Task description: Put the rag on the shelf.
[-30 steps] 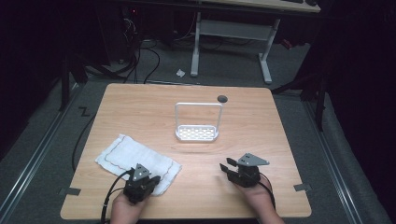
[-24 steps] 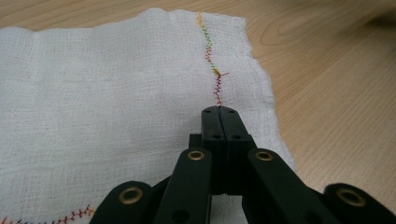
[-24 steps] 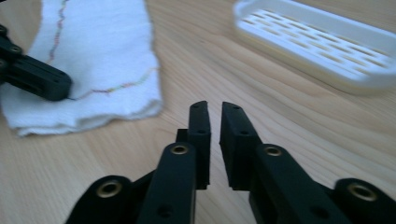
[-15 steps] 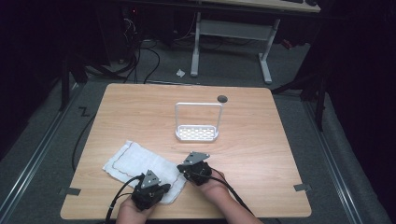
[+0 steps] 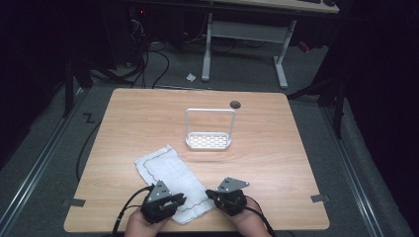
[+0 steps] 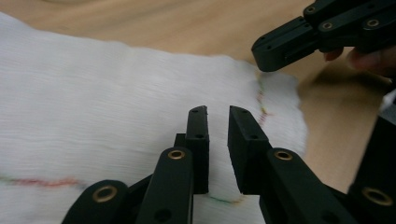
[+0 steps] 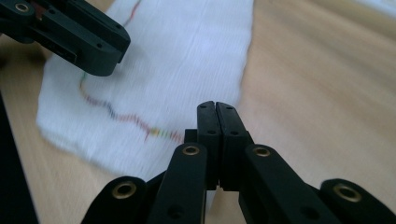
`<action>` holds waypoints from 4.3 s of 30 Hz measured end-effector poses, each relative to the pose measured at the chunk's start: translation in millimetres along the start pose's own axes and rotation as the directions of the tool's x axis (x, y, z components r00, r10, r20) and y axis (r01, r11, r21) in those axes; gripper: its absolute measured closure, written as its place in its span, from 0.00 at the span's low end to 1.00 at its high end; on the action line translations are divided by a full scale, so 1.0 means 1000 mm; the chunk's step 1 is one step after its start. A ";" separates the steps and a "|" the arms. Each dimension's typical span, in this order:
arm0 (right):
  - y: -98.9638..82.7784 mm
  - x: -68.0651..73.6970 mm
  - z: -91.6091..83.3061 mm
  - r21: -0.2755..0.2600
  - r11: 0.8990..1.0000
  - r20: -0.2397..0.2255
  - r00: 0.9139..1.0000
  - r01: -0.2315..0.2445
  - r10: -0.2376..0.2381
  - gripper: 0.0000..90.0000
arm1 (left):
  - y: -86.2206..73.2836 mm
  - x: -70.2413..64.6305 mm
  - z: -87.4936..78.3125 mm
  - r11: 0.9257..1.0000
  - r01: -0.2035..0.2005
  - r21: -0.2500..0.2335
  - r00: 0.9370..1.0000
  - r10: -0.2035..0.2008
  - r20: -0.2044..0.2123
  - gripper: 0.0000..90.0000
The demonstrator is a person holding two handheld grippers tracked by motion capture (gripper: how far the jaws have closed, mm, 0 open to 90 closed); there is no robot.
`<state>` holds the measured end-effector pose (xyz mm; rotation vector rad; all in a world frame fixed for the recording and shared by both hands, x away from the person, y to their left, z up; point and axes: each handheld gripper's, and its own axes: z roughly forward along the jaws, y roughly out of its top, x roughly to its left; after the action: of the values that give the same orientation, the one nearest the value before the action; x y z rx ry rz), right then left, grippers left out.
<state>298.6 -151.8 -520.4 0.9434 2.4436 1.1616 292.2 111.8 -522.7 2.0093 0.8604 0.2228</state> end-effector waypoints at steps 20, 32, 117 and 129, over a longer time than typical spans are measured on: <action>-0.004 0.001 0.018 0.043 0.999 0.025 1.000 -0.018 0.017 1.00 | -0.006 -0.008 0.015 0.991 -0.053 0.125 0.995 0.042 0.090 0.93; 0.017 -0.038 0.037 0.042 0.998 0.093 0.994 -0.054 0.050 0.99 | 0.024 0.019 0.040 0.991 -0.032 0.129 0.999 0.034 -0.020 0.90; 0.007 -0.050 0.002 -0.143 0.980 0.150 0.976 -0.138 0.159 0.96 | 0.048 0.037 0.055 0.982 0.144 -0.124 0.989 -0.145 -0.001 0.92; 0.017 -0.050 -0.018 -0.249 0.960 0.131 0.978 -0.125 0.161 0.96 | 0.065 0.026 0.038 0.973 0.079 -0.216 0.997 -0.083 -0.010 0.92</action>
<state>334.9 -188.0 -497.7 1.1028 2.0899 1.3457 360.6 80.4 -496.5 1.7696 0.8888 0.2773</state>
